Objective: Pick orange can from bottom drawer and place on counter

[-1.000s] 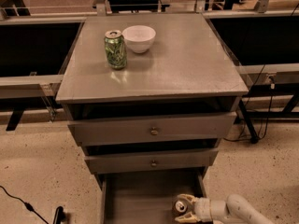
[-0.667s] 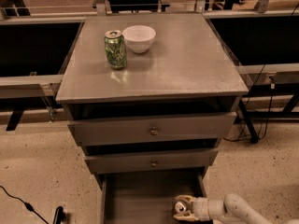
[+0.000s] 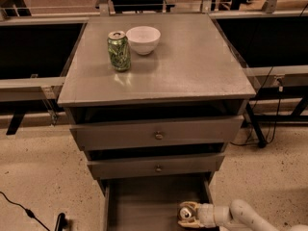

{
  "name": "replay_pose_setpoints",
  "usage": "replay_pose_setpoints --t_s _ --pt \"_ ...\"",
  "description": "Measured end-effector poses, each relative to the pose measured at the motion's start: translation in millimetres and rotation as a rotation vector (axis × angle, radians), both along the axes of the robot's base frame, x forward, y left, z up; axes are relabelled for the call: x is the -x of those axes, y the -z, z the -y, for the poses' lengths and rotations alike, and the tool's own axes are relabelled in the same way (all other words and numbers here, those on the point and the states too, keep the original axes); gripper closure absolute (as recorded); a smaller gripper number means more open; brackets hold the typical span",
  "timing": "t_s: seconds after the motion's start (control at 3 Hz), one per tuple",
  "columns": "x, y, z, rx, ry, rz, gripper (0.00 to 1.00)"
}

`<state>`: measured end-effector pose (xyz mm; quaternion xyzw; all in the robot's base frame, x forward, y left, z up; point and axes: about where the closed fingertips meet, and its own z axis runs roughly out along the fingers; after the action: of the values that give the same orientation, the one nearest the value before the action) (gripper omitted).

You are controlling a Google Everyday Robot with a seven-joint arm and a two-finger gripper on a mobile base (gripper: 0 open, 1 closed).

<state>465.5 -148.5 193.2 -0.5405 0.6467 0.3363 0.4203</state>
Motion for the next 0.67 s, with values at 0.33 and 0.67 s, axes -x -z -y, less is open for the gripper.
replay_pose_setpoints --t_s 0.33,0.67 --pt "-10.7 -13.8 2.4 -0.107 0.034 0.004 0.84" --pt "-16.4 -51.2 6.3 -0.231 0.032 -0.020 1.00"
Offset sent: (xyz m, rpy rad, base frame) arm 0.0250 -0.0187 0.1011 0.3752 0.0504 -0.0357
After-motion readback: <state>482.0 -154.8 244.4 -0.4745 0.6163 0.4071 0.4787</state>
